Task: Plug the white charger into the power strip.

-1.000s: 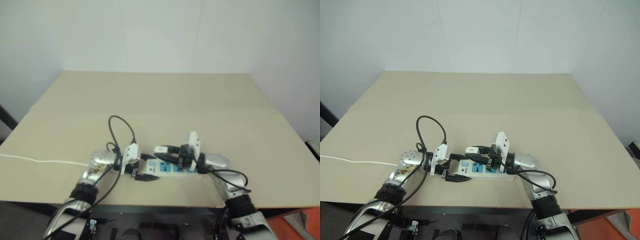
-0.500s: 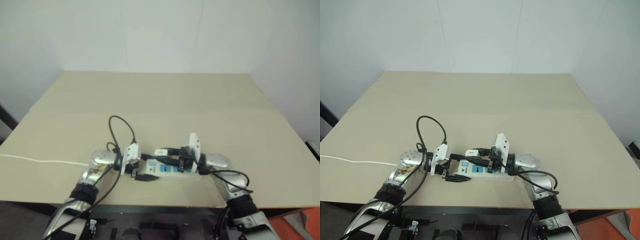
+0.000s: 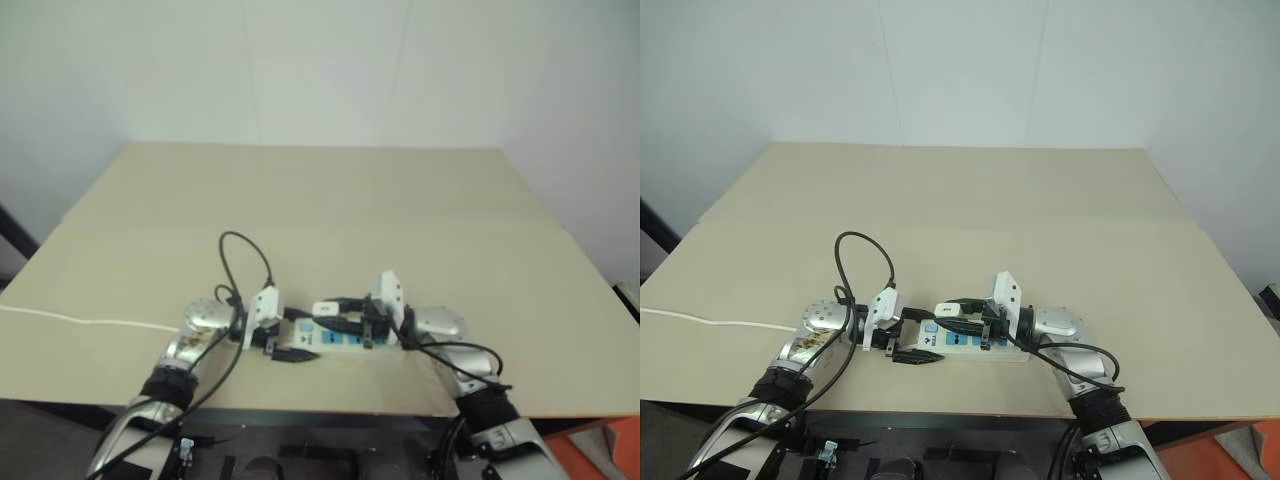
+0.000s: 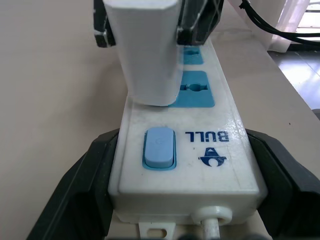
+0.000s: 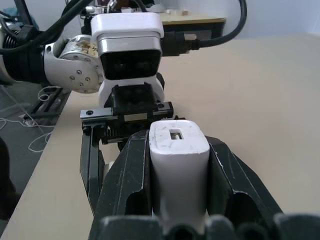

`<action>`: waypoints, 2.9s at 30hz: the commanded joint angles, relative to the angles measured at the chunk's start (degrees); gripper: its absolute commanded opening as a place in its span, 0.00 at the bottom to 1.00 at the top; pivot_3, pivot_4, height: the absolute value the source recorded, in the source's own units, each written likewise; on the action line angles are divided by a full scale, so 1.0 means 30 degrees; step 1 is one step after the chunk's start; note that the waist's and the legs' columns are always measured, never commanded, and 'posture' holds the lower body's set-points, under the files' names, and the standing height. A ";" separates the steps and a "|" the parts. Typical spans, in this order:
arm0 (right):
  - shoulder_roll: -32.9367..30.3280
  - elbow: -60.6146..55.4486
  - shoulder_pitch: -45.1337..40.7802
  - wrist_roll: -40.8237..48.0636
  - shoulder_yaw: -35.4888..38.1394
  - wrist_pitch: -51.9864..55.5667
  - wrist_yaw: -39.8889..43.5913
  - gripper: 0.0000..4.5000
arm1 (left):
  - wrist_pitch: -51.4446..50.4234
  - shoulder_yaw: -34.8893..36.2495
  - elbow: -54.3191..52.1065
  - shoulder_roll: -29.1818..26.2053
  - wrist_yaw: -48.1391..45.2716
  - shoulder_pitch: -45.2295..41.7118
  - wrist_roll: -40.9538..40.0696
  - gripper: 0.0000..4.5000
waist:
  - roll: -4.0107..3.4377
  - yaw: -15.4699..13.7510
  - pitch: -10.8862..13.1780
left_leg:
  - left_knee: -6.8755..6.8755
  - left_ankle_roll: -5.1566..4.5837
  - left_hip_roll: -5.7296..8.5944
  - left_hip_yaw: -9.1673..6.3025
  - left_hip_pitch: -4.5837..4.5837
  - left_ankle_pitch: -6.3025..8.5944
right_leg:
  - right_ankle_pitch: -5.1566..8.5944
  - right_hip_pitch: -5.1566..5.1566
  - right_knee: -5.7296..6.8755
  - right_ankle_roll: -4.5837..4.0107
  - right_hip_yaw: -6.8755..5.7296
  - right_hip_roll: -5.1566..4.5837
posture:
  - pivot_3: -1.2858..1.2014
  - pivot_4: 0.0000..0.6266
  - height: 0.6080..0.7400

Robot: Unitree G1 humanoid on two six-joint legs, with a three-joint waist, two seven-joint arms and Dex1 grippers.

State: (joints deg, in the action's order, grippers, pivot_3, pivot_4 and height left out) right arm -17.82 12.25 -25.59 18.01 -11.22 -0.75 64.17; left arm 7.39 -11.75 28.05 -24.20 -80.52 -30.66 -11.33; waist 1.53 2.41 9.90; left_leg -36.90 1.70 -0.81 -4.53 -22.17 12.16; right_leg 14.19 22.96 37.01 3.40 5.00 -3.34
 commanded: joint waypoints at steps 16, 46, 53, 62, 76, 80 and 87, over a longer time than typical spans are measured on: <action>-0.2876 0.1996 0.0330 -0.0835 -0.0442 0.1144 0.1073 0.26 | -0.0186 -0.0122 -0.0082 -0.0841 0.0066 0.0400 0.0243 0.73 | 0.0002 -0.0095 -0.0001 | 0.0002 0.0000 0.0001 -0.0004 0.0063 0.0002 | 0.0006 -0.0103 -0.0054 0.0010 -0.0013 -0.0007 | 0.52 0.24 1.00; -0.2932 0.2926 0.0995 -0.1845 -0.2417 0.2485 0.1075 0.26 | -0.0713 0.0194 -0.0987 -0.1398 0.0674 0.0861 0.0073 0.73 | -0.0001 0.0074 -0.0177 | 0.0060 -0.0024 -0.0019 0.0001 0.0257 0.0033 | 0.0058 -0.0251 -0.0080 0.0005 -0.0010 0.0006 | 0.52 0.24 1.00; -0.2900 0.3598 0.0278 -0.2278 -0.3248 0.2513 0.2101 0.26 | -0.0626 0.0168 -0.0801 -0.1345 0.0642 0.0679 0.0093 0.73 | -0.0001 0.0075 -0.0177 | 0.0063 -0.0024 -0.0019 0.0001 0.0258 0.0034 | 0.0061 -0.0251 -0.0083 0.0005 -0.0009 0.0006 | 0.52 0.24 1.00; -0.1812 0.5675 -0.1127 -0.2547 -0.3824 0.2006 0.2953 0.26 | -0.0926 0.0246 -0.1516 -0.1643 0.0685 0.1104 -0.0082 0.73 | -0.0005 0.0327 -0.0224 | 0.0084 -0.0024 -0.0044 0.0008 0.0319 0.0034 | 0.0071 -0.0281 -0.0077 -0.0012 0.0001 0.0029 | 0.52 0.24 1.00; -0.1788 0.4750 -0.0269 -0.2556 -0.3738 0.1570 0.2703 0.26 | -0.1055 0.0175 -0.1704 -0.1624 0.0983 0.1201 -0.0108 0.73 | -0.0001 0.0464 -0.0254 | 0.0115 -0.0023 -0.0044 0.0009 0.0326 0.0036 | 0.0084 -0.0282 -0.0085 -0.0015 0.0006 0.0027 | 0.52 0.24 1.00; -0.1748 0.4685 -0.0044 -0.2661 -0.3836 0.1544 0.2448 0.26 | -0.1075 0.0172 -0.1739 -0.1636 0.0945 0.1242 -0.0128 0.73 | 0.0001 0.0464 -0.0258 | 0.0128 -0.0022 -0.0044 0.0009 0.0329 0.0036 | 0.0086 -0.0282 -0.0088 -0.0017 0.0006 0.0027 | 0.52 0.24 1.00; -0.1838 0.4744 -0.0210 -0.2616 -0.3803 0.1666 0.2497 0.26 | -0.1077 0.0193 -0.1795 -0.1669 0.0954 0.1325 -0.0133 0.73 | 0.0004 0.0466 -0.0267 | 0.0141 -0.0022 -0.0044 0.0013 0.0337 0.0036 | 0.0089 -0.0282 -0.0092 -0.0019 0.0009 0.0027 | 0.52 0.24 1.00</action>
State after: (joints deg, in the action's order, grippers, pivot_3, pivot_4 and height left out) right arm -21.07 20.08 -31.53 17.25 -17.22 0.58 70.72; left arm 4.47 -12.46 23.29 -27.26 -77.63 -27.01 -11.71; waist 1.54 3.81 9.09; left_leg -36.48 1.64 -0.94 -4.49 -21.16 12.27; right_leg 14.46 22.12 36.73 3.35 5.03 -3.26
